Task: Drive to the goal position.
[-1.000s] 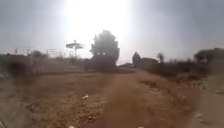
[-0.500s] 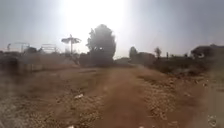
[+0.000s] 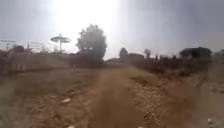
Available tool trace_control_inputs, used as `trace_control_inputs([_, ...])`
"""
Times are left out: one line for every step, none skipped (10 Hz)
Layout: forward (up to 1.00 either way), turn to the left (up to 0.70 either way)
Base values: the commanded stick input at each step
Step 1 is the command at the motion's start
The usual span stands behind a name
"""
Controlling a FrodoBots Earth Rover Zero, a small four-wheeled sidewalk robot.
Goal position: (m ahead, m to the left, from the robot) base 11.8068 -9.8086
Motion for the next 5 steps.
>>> trace_control_inputs([0.70, 0.00])
trace_control_inputs([0.70, 0.00])
trace_control_inputs([0.70, 0.00])
trace_control_inputs([0.70, 0.00])
trace_control_inputs([0.70, 0.00])
